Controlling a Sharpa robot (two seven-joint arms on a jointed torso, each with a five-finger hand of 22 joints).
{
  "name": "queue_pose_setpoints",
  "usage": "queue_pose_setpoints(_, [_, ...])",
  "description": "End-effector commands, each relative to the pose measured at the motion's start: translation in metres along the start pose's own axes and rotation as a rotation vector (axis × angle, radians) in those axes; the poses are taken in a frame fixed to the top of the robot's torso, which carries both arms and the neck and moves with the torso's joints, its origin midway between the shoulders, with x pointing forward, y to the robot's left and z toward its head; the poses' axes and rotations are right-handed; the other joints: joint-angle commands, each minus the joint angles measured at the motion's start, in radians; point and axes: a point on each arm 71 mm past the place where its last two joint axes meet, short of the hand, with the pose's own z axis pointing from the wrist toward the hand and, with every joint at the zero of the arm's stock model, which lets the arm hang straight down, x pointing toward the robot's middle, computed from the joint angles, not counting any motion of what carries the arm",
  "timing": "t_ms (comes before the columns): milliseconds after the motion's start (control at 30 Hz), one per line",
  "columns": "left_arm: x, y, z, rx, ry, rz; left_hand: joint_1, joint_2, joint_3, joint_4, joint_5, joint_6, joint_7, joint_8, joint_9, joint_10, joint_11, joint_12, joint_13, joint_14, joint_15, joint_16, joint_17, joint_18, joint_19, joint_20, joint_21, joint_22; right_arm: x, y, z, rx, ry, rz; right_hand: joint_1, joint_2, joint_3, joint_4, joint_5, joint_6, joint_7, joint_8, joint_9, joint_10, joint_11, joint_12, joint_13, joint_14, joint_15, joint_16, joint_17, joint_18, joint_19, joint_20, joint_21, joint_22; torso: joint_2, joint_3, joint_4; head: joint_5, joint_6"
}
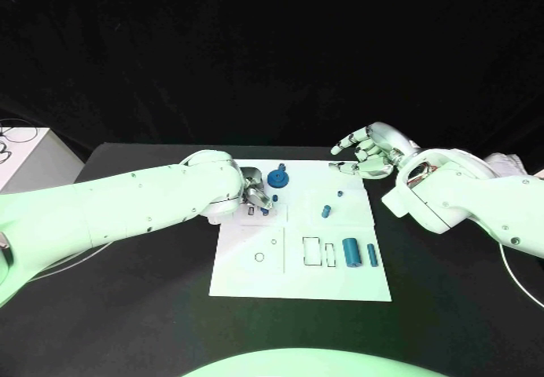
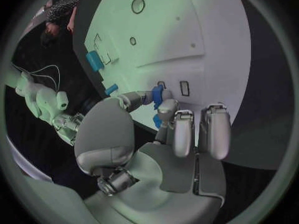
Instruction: Assemble the parts on the task board
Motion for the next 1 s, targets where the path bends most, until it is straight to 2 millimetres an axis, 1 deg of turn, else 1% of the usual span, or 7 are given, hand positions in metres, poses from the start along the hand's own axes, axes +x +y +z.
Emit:
queue_pose_setpoints(33, [0.0050,0.0009,0.0007,-0.001,0.025,0.017,0.001,0.013,0.159,-0.165,0.007,0.042,-0.036,0.003,0.033,0.006,0.001,0.003,-0.001,0.094,-0.007,0.004,0.240,-0.011,0.009,0.001,0.006,0.084,0.0016,0.0000,0.0000,-0.003,0.017,-0.004,-0.008,0.002,0.001,0.007,0.003,-0.007,-0.001,0.006,0.001,-0.001,0.003,-0.004,0.159,0.104,-0.001,0.004,0.263,0.003,0.089,0.001,-0.007,0.237,0.000,0.0005,-0.0002,0.001,-0.002])
queue_pose_setpoints(167, [0.0057,0.0017,0.0005,-0.003,0.032,0.020,0.001,0.013,0.159,-0.165,0.007,0.042,-0.036,0.003,0.033,0.007,0.001,0.004,0.001,0.094,-0.007,0.004,0.240,-0.010,0.008,0.001,0.006,0.083,0.0018,-0.0002,0.0000,-0.002,0.018,-0.004,-0.008,0.002,0.001,0.007,0.003,-0.007,-0.001,0.006,0.001,-0.001,0.003,-0.004,0.159,0.104,-0.001,0.004,0.263,0.003,0.089,0.001,-0.007,0.237,0.000,-0.0005,0.0004,0.001,-0.003])
queue_pose_setpoints(333, [0.0061,0.0034,0.0003,-0.007,0.036,0.022,0.001,0.013,0.159,-0.165,0.008,0.043,-0.037,0.002,0.033,0.007,0.000,0.004,0.001,0.095,-0.008,0.005,0.240,-0.010,0.008,0.000,0.006,0.083,0.0020,-0.0004,0.0000,0.000,0.020,-0.004,-0.008,0.002,0.001,0.007,0.003,-0.007,-0.001,0.006,0.001,-0.001,0.003,-0.004,0.159,0.104,-0.001,0.004,0.263,0.003,0.089,0.001,-0.007,0.237,0.000,0.0004,0.0002,0.002,-0.004])
queue_pose_setpoints(500, [0.0062,0.0053,0.0002,-0.014,0.040,0.024,0.001,0.013,0.159,-0.166,0.009,0.043,-0.037,0.002,0.033,0.008,0.000,0.004,0.001,0.094,-0.008,0.005,0.240,-0.010,0.008,0.000,0.006,0.083,0.0021,-0.0006,0.0000,0.001,0.021,-0.005,-0.008,0.002,0.001,0.007,0.003,-0.007,-0.001,0.006,0.001,-0.001,0.003,-0.004,0.159,0.104,-0.001,0.004,0.263,0.003,0.089,0.001,-0.007,0.237,0.000,-0.0005,-0.0005,0.003,-0.004])
queue_pose_setpoints(533, [0.0062,0.0057,0.0002,-0.015,0.040,0.024,0.001,0.013,0.159,-0.166,0.009,0.043,-0.037,0.002,0.033,0.008,0.000,0.004,0.001,0.094,-0.008,0.005,0.240,-0.010,0.008,0.000,0.006,0.083,0.0021,-0.0007,0.0000,0.001,0.022,-0.005,-0.008,0.002,0.001,0.007,0.003,-0.007,-0.001,0.006,0.001,-0.001,0.003,-0.004,0.159,0.104,-0.001,0.004,0.263,0.003,0.089,0.001,-0.007,0.237,0.001,-0.0007,-0.0004,0.002,-0.006])
queue_pose_setpoints(700, [0.0067,0.0070,0.0002,-0.020,0.045,0.026,0.000,0.014,0.160,-0.168,0.016,0.046,-0.038,0.002,0.033,0.012,-0.001,0.006,0.007,0.095,-0.009,0.005,0.241,-0.011,0.010,-0.001,0.007,0.085,0.0021,-0.0010,-0.0001,0.002,0.022,-0.005,-0.008,0.002,0.001,0.007,0.003,-0.007,-0.001,0.006,0.001,-0.001,0.003,-0.004,0.159,0.104,-0.001,0.004,0.263,0.003,0.089,0.001,-0.007,0.237,0.001,-0.0006,0.0001,0.003,-0.007])
queue_pose_setpoints(1000, [0.0066,0.0085,0.0007,-0.025,0.045,0.022,0.000,0.014,0.161,-0.169,0.018,0.047,-0.038,0.002,0.033,0.013,-0.001,0.006,0.008,0.095,-0.009,0.005,0.240,-0.011,0.010,-0.001,0.007,0.085,0.0021,-0.0013,0.0000,0.002,0.022,-0.005,-0.008,0.002,0.001,0.007,0.003,-0.007,-0.001,0.006,0.001,-0.001,0.003,-0.004,0.159,0.104,-0.001,0.004,0.263,0.003,0.089,0.001,-0.007,0.237,0.001,0.0000,-0.0011,0.002,-0.007])
